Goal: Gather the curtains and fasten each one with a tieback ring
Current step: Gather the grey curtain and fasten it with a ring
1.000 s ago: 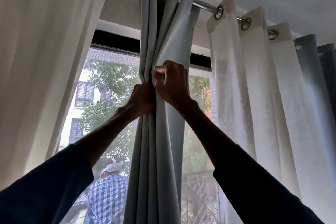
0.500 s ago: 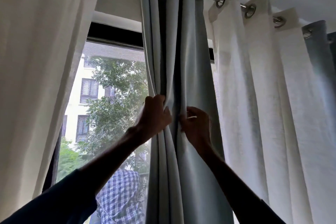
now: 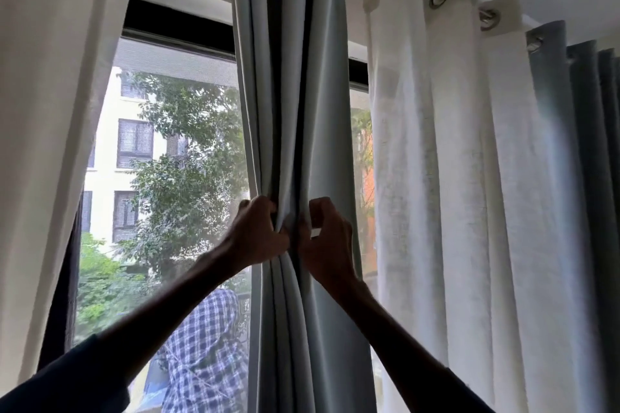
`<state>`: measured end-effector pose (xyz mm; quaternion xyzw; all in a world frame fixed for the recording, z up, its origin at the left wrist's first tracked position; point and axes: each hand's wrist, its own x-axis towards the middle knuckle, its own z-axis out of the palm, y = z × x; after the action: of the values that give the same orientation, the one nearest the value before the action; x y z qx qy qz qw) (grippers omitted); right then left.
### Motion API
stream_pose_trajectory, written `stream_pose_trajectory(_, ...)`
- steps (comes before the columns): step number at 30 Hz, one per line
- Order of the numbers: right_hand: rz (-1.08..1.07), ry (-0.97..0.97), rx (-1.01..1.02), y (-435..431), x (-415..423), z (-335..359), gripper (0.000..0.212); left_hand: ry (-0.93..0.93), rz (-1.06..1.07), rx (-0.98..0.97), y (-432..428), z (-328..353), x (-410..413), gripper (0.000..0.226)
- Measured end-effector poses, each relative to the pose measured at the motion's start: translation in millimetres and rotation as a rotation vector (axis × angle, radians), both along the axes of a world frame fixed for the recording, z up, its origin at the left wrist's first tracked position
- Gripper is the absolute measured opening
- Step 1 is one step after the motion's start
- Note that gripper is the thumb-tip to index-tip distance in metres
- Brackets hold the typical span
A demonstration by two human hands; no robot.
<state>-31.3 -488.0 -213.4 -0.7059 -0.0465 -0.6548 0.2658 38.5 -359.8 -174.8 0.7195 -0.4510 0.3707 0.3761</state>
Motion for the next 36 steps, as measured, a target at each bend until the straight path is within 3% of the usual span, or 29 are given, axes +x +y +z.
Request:
stream_pose_trajectory(5,0.064,0.014,-0.052,14.0,-8.9,-22.6,0.015,0.062,-0.101,0.025,0.4,-19.3,-1.6,0.037)
stream_pose_trajectory(11,0.038,0.085,-0.101,11.7,-19.2,-36.7,0.02,0.124,-0.045,0.063,-6.4,-39.2,1.6,0.027)
stream_pose_trajectory(18,-0.013,0.198,0.034,4.5,-28.1,-60.2,0.017,0.164,-0.024,0.042,-10.4,-97.4,-5.9,0.025)
stream_pose_trajectory(21,-0.118,0.328,0.109,-3.3,-27.8,-71.4,0.007,0.199,-0.011,0.131,-9.8,-123.9,-6.9,0.019)
stream_pose_trajectory(24,-0.23,0.378,0.19,-12.0,-23.1,-84.9,0.032,0.261,0.0,0.171,-7.9,-145.4,-2.3,0.017)
stream_pose_trajectory(29,-0.174,0.511,0.291,-17.0,-15.9,-114.6,0.009,0.248,0.034,0.157,-3.1,-164.1,5.5,0.02)
stream_pose_trajectory(33,-0.119,0.432,0.173,-2.3,-19.4,-150.0,0.005,0.301,0.048,0.129,2.3,-178.3,10.3,0.022)
stream_pose_trajectory(36,-0.16,0.413,-0.067,26.5,-25.0,-174.9,0.006,0.399,-0.029,0.107,2.0,-181.0,0.5,0.02)
